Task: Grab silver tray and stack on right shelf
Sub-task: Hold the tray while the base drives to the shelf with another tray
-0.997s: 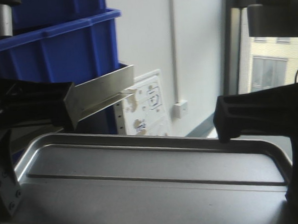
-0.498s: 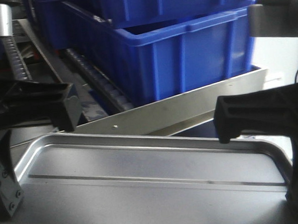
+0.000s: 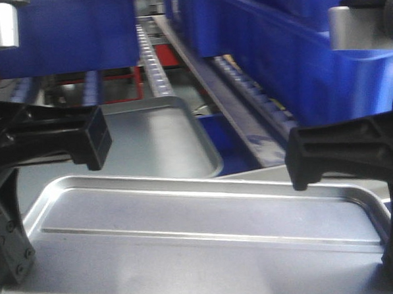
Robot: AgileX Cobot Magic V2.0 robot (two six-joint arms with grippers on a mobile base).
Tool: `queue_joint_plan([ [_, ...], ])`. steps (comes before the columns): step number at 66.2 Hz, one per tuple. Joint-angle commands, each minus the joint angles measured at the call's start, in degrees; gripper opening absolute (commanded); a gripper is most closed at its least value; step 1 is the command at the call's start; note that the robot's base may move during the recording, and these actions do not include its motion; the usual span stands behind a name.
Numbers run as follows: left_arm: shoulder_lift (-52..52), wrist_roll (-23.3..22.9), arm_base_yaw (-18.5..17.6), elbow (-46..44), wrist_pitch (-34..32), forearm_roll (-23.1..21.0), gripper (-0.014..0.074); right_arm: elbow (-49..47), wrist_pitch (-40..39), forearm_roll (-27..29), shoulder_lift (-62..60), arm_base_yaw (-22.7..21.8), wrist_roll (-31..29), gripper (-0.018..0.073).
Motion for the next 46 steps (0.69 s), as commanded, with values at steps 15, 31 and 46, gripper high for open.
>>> queue_joint_plan([
  [15, -1.2, 0.0, -0.1, -1.3, 2.1, 1.9, -0.0099, -1.3, 5.4, -2.0, -1.1, -0.1, -0.3, 0.0064],
  [31, -1.2, 0.0, -0.1, -1.3, 2.1, 1.9, -0.0099, -1.3, 5.6, -2.0, -1.1, -0.1, -0.3, 0.0064],
  [46, -1.2, 0.0, -0.1, -1.3, 2.1, 1.9, -0.0099, -1.3, 5.7, -2.0, -1.1, -0.1, -0.3, 0.0064],
])
